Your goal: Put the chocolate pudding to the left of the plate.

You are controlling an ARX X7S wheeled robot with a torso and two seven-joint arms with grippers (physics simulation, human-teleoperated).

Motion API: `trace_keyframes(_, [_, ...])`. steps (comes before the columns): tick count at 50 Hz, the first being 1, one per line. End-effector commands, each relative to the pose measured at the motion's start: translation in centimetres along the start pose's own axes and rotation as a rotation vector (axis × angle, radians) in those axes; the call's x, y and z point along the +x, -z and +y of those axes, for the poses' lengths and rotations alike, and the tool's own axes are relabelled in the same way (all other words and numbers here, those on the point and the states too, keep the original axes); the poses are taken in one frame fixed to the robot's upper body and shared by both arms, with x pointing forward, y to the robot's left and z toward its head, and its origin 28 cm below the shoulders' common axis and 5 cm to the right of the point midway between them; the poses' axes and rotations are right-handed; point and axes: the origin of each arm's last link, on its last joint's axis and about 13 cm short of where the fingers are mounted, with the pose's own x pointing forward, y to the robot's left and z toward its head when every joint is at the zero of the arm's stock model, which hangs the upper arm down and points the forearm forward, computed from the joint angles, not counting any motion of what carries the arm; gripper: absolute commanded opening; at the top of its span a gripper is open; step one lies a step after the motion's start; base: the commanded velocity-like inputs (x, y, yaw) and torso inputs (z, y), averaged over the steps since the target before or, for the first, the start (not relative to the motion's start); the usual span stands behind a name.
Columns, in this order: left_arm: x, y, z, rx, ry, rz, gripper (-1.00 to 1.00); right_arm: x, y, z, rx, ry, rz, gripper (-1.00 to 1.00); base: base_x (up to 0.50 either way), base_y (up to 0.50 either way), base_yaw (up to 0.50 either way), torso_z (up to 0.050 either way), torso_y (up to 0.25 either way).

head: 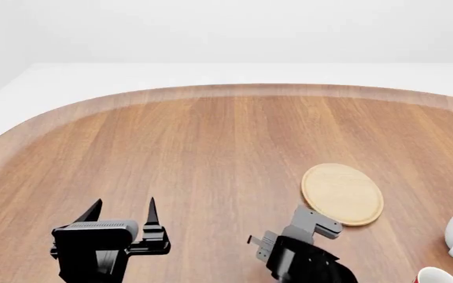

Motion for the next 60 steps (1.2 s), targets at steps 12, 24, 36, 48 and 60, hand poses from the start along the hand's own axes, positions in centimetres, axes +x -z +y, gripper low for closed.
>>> trace_keyframes(12, [0.0,-0.1,-0.1,0.001,0.002,0.0,1.0,0.2,0.1,0.0,0.015,-0.008,0.038,-1.0,0.0,0.0,0.0,0.0,0.0])
trace_keyframes(24, [-0.2,-0.3,0.1,-0.012,-0.004,-0.009,1.0,-2.3,0.2,-0.8,0.01,-0.038,-0.078,-1.0,0.0,0.0,0.0,0.0,0.0])
trace_keyframes(36, [-0.2,-0.3,0.1,-0.015,-0.008,-0.015,1.0,-6.1,0.7,-2.4,-0.181,-0.23,-0.285,-1.0,0.0,0.0,0.0,0.0,0.0])
trace_keyframes(48, [0.3,-1.0,0.2,-0.003,-0.01,0.01,1.0,-7.7,-0.2,-3.1,-0.366,-0.397,-0.373,-1.0,0.0,0.0,0.0,0.0,0.0])
trace_keyframes(60, [4.9,-5.2,0.0,0.055,0.033,0.125,1.0,-8.3,-5.4,-2.2,-0.445,-0.364,-0.373,-1.0,0.0,0.0,0.0,0.0,0.0])
